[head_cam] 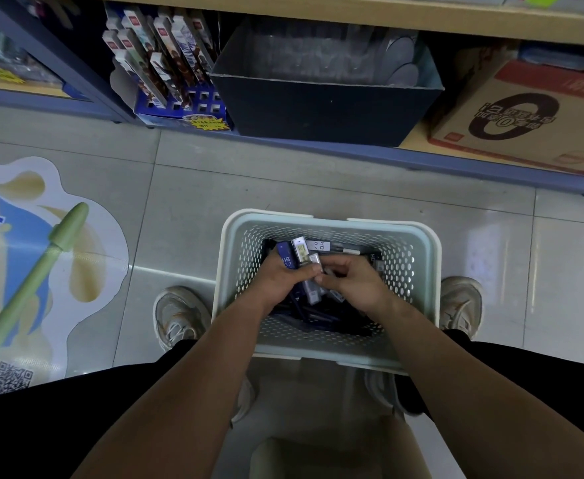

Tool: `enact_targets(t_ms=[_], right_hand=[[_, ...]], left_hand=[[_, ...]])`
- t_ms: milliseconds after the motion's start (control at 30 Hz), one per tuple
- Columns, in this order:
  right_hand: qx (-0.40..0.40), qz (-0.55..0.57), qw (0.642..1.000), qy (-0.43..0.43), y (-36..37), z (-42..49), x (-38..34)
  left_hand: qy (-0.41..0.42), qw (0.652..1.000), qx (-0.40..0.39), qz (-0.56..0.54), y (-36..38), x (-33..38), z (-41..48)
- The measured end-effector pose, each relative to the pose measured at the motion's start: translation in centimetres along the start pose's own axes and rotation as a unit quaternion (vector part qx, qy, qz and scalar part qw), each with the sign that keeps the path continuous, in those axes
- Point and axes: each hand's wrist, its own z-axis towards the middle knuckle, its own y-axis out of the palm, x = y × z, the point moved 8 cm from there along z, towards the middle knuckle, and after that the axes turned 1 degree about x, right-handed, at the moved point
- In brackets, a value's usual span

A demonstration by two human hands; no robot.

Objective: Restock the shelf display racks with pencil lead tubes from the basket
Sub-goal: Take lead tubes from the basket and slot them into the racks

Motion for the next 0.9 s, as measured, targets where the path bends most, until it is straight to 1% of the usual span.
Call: enact_targets(t_ms=[67, 167, 233, 333, 400, 467, 600, 700, 800, 900], right_hand=[[0.019, -0.006, 1.000, 0.012, -0.5, -0.1, -0.2], [0.058, 0.007, 0.998, 0.007, -1.4, -0.1, -0.1], [0.052, 0.016, 0.998, 0.010, -1.3, -0.3, -0.2], [0.014, 0.002, 1.000, 0.003, -0.3, -0.3, -0.3], [0.003, 0.001, 1.000, 0.000, 0.2, -0.4, -0.7], [0.012, 0.009, 1.000, 0.002, 0.3, -0.4, -0.8], [0.055, 0.010, 0.998, 0.008, -0.4, -0.2, -0.5], [0.054, 0.010, 0.998, 0.016, -0.6, -0.1, -0.2], [0.059, -0.014, 0.998, 0.018, -0.8, 0.0, -0.2], [0.063, -0.061, 0.996, 0.013, -1.1, 0.0, -0.6]], left_hand=[[0.008, 1.000, 0.029, 0.007, -0.1, 0.2, 0.0], [0.010, 0.998, 0.064, 0.006, -0.4, 0.3, 0.0], [0.005, 0.998, 0.065, 0.001, -0.5, 0.3, 0.0], [-0.012, 0.998, 0.053, -0.011, -0.4, -0.2, 0.0], [-0.017, 0.999, 0.045, -0.009, -0.2, -0.1, -0.2], [-0.016, 0.998, 0.054, -0.011, -0.4, -0.2, -0.4], [-0.006, 0.994, 0.108, 0.011, -1.6, 0.0, -0.8], [-0.003, 0.989, 0.139, 0.043, -2.0, 0.4, -1.2], [0.000, 0.989, 0.141, 0.039, -2.1, 0.5, -1.5], [-0.011, 0.987, 0.144, 0.065, -2.2, 0.3, -1.8]])
